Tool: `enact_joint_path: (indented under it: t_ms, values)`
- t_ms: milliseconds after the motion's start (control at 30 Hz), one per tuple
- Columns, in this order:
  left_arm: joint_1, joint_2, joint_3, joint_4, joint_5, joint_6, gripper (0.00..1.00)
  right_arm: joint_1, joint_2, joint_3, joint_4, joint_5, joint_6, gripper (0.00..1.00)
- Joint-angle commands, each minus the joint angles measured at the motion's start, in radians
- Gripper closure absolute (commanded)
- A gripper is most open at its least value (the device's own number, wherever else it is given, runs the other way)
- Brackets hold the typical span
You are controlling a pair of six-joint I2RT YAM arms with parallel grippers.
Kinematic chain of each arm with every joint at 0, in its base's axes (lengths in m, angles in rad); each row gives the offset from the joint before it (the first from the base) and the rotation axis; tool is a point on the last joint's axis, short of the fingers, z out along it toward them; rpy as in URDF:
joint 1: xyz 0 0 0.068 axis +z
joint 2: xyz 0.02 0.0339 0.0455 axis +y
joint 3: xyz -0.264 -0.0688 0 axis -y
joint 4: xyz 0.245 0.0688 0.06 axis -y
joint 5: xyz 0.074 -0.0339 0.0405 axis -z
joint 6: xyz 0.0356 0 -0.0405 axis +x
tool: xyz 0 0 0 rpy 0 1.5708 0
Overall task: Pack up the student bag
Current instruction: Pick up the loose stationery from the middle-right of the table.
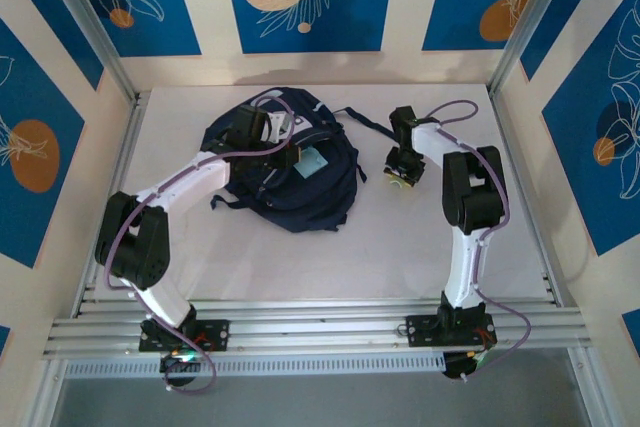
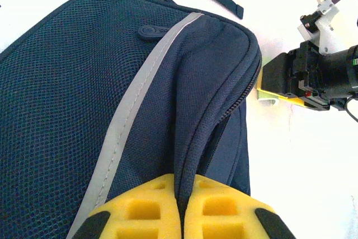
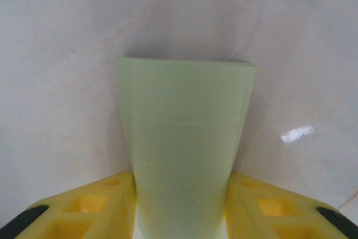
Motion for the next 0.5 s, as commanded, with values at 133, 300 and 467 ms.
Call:
enact_joint_path:
  t_ms: [133, 300, 467]
  values:
    - [0.011, -0.044, 0.016, 0.036, 0.03, -0.013, 1.0, 0.049, -0.242, -0.115, 0.02, -0.139, -0.089, 0.57]
    - [0.011, -0.036, 0.019, 0.059, 0.049, -0.032, 1.0, 0.142, -0.313, -0.11, 0.031, -0.283, -0.081, 0.56]
    - [0.011, -0.021, 0.029, 0.069, 0.07, -0.049, 1.0, 0.267, -0.279, -0.05, 0.109, -0.355, -0.038, 0.55]
